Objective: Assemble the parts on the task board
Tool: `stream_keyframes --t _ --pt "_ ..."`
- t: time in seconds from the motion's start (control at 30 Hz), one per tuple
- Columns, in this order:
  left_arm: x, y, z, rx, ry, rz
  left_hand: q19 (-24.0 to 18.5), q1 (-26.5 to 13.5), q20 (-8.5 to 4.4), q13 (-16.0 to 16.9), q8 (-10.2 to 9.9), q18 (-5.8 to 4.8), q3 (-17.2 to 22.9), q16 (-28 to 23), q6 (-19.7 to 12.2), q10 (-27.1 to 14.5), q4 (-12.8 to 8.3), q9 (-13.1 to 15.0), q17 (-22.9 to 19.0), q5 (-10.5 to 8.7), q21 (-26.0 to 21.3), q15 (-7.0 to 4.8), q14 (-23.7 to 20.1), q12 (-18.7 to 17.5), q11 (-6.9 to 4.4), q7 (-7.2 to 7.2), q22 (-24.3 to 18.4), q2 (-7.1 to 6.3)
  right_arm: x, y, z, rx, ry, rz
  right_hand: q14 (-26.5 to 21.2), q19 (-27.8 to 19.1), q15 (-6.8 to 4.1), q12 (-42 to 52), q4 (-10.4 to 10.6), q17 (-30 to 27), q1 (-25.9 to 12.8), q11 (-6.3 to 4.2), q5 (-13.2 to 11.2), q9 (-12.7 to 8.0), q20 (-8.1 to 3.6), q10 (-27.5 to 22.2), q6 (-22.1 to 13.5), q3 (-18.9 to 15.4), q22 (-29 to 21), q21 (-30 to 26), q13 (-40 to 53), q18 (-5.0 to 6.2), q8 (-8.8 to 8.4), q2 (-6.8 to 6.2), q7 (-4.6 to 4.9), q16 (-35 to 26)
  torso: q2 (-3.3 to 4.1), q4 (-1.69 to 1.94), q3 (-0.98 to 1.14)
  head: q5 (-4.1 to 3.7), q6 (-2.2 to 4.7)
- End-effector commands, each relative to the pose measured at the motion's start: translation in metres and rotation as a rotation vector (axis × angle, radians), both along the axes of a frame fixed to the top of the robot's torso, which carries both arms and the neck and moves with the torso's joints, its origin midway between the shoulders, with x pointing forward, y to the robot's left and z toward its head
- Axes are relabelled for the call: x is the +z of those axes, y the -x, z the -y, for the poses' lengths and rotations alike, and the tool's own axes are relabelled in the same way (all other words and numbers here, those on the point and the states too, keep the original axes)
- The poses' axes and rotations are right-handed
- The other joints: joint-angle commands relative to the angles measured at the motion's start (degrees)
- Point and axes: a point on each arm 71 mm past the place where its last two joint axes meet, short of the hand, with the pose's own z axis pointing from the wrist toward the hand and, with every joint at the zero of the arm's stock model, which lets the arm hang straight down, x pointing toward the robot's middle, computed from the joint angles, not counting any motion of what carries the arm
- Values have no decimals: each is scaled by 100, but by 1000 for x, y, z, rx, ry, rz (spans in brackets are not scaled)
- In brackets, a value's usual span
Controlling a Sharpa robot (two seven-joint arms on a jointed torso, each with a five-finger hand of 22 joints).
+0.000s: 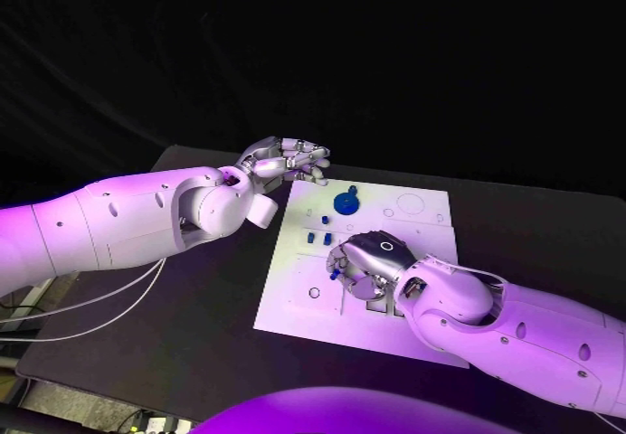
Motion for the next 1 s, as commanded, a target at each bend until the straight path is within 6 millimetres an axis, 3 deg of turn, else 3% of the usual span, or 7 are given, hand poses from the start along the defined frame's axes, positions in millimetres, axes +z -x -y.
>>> stream_keyframes --t 0.03,0.53,0.6,0.7,0.8,0.87,1.0 --pt "1 0 2 -15 3 5 1 -14 42 8 15 63 -32 39 -11 -38 1 10 -6 25 -27 4 -50 15 16 -15 -9 29 -5 2 -1 12 27 -14 242 43 -29 6 36 -10 -29 -33 -43 4 18 3 -13 0 361 47 10 -106 29 25 27 -10 3 5 0 7 -14" --pt "1 0 2 -13 2 4 7 -5 43 13 21 64 -35 46 -9 -47 -1 15 -7 25 -37 3 -57 24 15 -16 -16 38 -12 2 -1 24 65 -48 224 10 -12 -52 82 -69 -115 -13 -119 28 32 -53 -83 -54 345 -14 13 -95 -11 17 42 -36 -8 -10 -2 14 -43" --pt "1 0 2 -13 1 4 8 1 43 14 22 65 -33 48 -9 -48 -3 16 -8 27 -39 3 -58 26 14 -17 -18 43 -12 1 0 21 64 -48 220 -6 17 -122 127 -71 -190 25 -58 13 51 -149 -210 -85 334 -47 -5 -92 -87 -13 80 -30 -9 -11 -2 14 -44" --pt "1 0 1 -12 1 4 8 1 43 14 22 65 -33 48 -9 -48 -3 16 -8 27 -39 3 -58 26 14 -17 -18 43 -12 0 1 15 54 -44 185 -95 174 -389 221 -154 -359 218 -21 -113 158 -575 -716 -79 248 -239 -120 -68 -403 -133 290 -69 -10 -9 -1 13 -41" --pt "1 0 1 -12 0 3 8 1 43 14 22 65 -33 48 -9 -48 -3 16 -8 27 -39 3 -58 26 14 -17 -18 43 -10 -1 4 6 36 -35 129 -201 286 -540 255 -283 -445 359 -54 -208 259 -862 -992 -81 146 -454 -233 -31 -614 -271 422 -147 -5 -9 2 12 -21" --pt "0 0 1 -11 0 3 8 1 43 14 22 65 -33 48 -9 -48 -3 16 -8 27 -39 3 -58 26 14 -17 -18 43 -9 -1 6 3 29 -32 104 -243 312 -557 257 -340 -463 382 -60 -245 295 -941 -1099 -100 102 -545 -267 -10 -702 -328 427 -181 -5 -7 3 6 -11" --pt "0 0 0 -9 -2 1 11 7 43 16 24 65 -31 52 -10 -52 -4 17 -8 27 -43 2 -61 30 14 -17 -21 51 -5 0 14 -4 13 -28 99 -248 312 -554 258 -347 -473 378 -60 -253 307 -965 -1110 -117 95 -559 -280 -4 -719 -356 413 -183 -10 -5 1 -9 1"
